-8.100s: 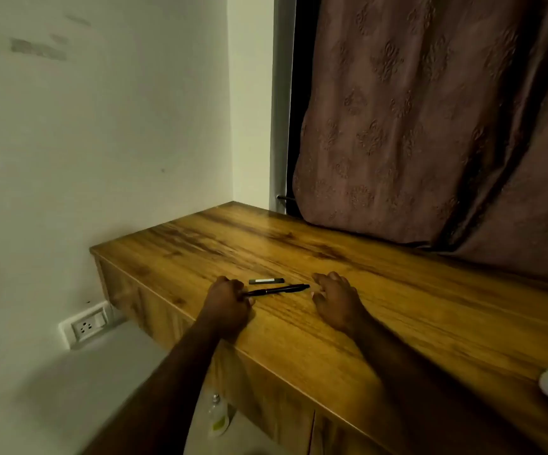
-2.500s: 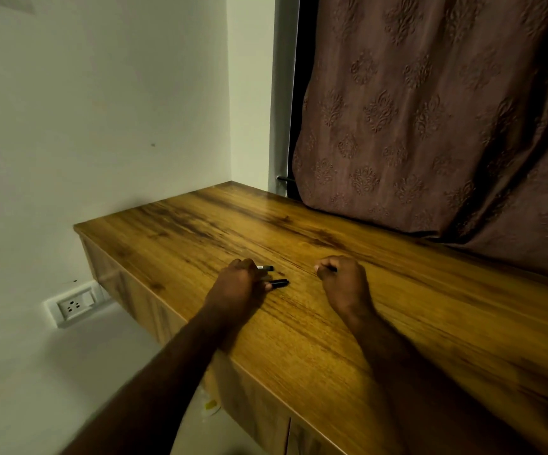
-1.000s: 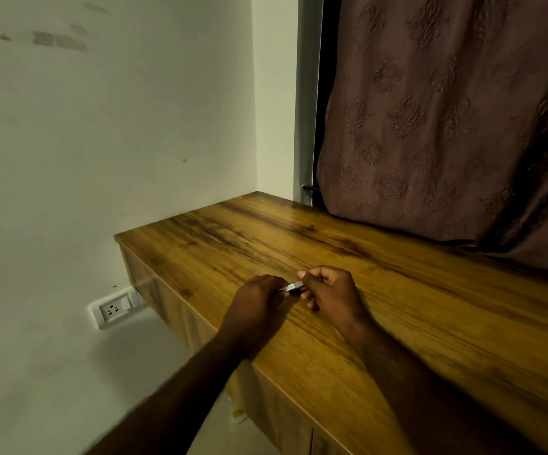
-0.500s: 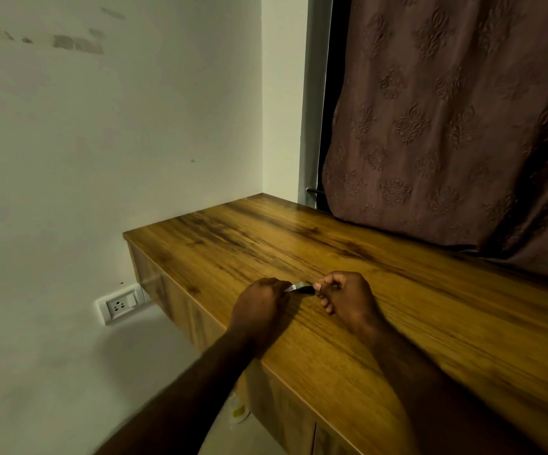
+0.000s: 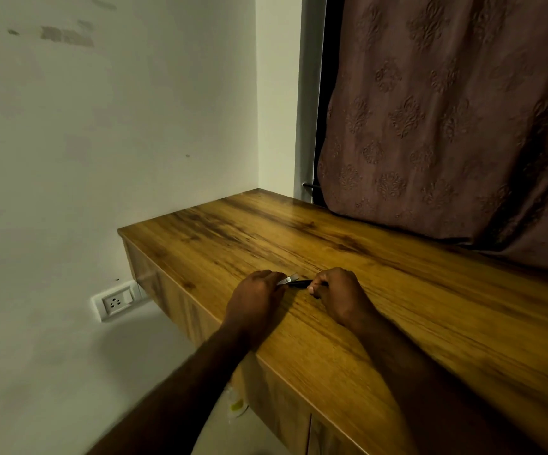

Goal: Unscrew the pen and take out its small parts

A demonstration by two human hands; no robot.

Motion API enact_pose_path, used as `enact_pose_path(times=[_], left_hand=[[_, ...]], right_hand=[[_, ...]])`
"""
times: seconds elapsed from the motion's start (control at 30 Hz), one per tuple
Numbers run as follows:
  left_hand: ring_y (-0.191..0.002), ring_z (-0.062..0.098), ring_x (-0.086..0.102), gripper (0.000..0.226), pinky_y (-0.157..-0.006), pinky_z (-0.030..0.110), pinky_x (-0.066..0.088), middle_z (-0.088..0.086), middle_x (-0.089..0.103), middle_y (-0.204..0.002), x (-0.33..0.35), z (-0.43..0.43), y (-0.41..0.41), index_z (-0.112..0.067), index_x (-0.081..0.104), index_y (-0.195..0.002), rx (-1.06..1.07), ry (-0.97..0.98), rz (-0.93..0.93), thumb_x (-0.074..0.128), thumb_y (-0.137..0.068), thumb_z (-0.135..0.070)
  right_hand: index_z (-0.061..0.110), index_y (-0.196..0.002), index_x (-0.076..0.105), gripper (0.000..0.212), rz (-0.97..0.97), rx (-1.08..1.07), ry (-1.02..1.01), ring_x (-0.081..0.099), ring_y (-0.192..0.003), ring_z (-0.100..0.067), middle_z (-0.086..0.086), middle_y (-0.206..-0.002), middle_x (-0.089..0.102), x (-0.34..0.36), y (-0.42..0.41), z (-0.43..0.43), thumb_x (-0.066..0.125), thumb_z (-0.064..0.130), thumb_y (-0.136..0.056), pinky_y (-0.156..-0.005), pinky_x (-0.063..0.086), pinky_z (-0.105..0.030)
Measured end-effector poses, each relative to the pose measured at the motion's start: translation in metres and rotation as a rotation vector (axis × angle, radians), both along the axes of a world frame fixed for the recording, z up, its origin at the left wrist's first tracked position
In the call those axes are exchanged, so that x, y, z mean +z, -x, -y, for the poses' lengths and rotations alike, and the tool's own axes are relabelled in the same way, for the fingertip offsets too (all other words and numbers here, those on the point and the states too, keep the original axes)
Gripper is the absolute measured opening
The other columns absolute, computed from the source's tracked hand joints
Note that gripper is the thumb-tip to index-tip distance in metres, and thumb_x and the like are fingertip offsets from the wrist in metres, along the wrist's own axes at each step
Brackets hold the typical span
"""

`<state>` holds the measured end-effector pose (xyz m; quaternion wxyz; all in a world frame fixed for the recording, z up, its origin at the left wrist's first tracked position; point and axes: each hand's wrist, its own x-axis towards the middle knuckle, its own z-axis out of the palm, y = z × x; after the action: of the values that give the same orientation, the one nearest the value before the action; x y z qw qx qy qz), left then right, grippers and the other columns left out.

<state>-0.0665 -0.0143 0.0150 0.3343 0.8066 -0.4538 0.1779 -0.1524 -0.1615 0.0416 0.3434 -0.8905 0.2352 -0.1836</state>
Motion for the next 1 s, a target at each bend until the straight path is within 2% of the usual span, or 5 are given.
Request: enact_pose_path(times=[0.3, 0.43, 0.6, 0.8, 1.0], left_hand=[[-0.081, 0.012, 0.054, 0.022, -0.069, 0.027, 0.044, -0.001, 0.065, -0.092, -0.001, 0.0, -0.001, -0.02, 0.063, -0.106, -0.008, -0.022, 0.008, 0.047, -0.095, -0.028], [-0.087, 0.017, 0.057, 0.023, -0.074, 0.033, 0.049, 0.002, 0.066, -0.098, 0.001, 0.001, 0.001, -0.017, 0.064, -0.11, -0.013, -0.033, 0.062, 0.049, -0.093, -0.024], [-0.094, 0.022, 0.057, 0.027, -0.077, 0.035, 0.049, 0.007, 0.066, -0.103, 0.004, 0.0, 0.003, -0.014, 0.064, -0.114, -0.015, -0.06, 0.15, 0.052, -0.091, -0.02], [-0.08, 0.026, 0.059, 0.035, -0.065, 0.038, 0.051, 0.008, 0.065, -0.093, 0.009, 0.002, 0.006, -0.013, 0.066, -0.108, -0.017, -0.207, 0.292, 0.041, -0.086, -0.027], [-0.08, 0.023, 0.061, 0.037, -0.062, 0.032, 0.048, 0.004, 0.067, -0.09, 0.02, 0.006, -0.001, -0.02, 0.071, -0.1, -0.023, -0.305, 0.581, 0.04, -0.08, -0.024]], right_hand=[[0.008, -0.082, 0.074, 0.015, -0.033, -0.044, -0.012, 0.057, -0.06, -0.015, -0.003, -0.065, 0.063, 0.001, 0.003, 0.011, 0.066, 0.019, -0.088, -0.054, 0.04, -0.021], [-0.002, -0.093, 0.065, 0.012, 0.043, -0.034, -0.503, 0.06, -0.055, -0.018, -0.014, -0.072, 0.066, 0.008, 0.003, 0.013, 0.06, 0.008, -0.091, -0.046, 0.047, -0.025], [-0.011, -0.107, 0.059, 0.018, 0.067, 0.058, -0.97, 0.067, -0.073, -0.027, -0.024, -0.087, 0.066, 0.017, 0.003, 0.005, 0.054, -0.001, -0.092, -0.057, 0.06, -0.029], [-0.012, -0.107, 0.058, 0.018, 0.085, 0.078, -1.104, 0.068, -0.074, -0.03, -0.025, -0.085, 0.065, 0.016, 0.001, 0.009, 0.053, -0.005, -0.091, -0.052, 0.059, -0.03], [-0.015, -0.11, 0.056, 0.023, 0.085, 0.071, -1.119, 0.065, -0.076, -0.031, -0.025, -0.085, 0.062, 0.015, 0.003, 0.015, 0.055, -0.007, -0.089, -0.058, 0.061, -0.034]])
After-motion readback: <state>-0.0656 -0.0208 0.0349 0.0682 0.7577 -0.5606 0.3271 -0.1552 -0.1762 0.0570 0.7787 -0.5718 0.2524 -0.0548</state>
